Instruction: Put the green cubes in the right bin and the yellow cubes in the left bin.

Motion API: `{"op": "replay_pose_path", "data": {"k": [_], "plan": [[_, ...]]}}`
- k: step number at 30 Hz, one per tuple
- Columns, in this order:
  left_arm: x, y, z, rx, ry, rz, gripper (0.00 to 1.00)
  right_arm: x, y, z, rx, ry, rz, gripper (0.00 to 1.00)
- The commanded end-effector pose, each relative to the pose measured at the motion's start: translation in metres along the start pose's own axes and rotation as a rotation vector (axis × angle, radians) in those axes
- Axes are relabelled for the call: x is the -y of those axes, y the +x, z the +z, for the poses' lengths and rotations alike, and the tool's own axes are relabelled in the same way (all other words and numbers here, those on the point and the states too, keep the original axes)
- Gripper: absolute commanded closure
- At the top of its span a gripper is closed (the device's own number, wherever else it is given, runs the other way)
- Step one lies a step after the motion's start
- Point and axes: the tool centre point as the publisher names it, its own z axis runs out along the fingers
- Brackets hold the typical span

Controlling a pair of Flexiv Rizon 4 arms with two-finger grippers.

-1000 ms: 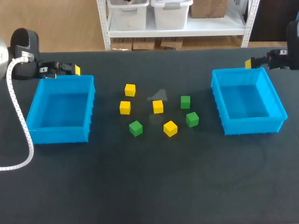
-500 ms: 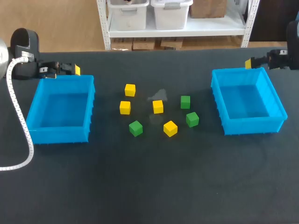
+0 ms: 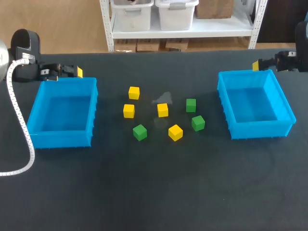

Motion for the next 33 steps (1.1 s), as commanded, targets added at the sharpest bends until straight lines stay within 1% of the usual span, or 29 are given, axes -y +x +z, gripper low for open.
{"op": "replay_pose_path", "data": {"k": [1,15,18,21,26,31,33], "plan": [[-0.002,0.001,0.000,0.006,0.011,0.002,0.00,-0.002,0.001,-0.001,0.002,0.009,0.000,0.00],[-0.002,0.001,0.000,0.006,0.011,0.002,0.00,-0.002,0.001,-0.001,0.002,0.009,0.000,0.00],[-0.002,0.001,0.000,0.006,0.011,0.002,0.00,-0.006,-0.007,-0.001,-0.008,0.015,-0.030,0.00],[-0.002,0.001,0.000,0.006,0.011,0.002,0.00,-0.012,-0.014,0.000,-0.024,0.027,-0.066,0.00],[-0.002,0.001,0.000,0.006,0.011,0.002,0.00,-0.029,-0.026,0.009,-0.088,0.050,-0.168,0.00],[-0.002,0.001,0.000,0.006,0.011,0.002,0.00,-0.051,-0.031,0.023,-0.167,0.066,-0.306,0.00],[-0.002,0.001,0.000,0.006,0.011,0.002,0.00,-0.059,-0.032,0.029,-0.192,0.059,-0.346,0.00]]}}
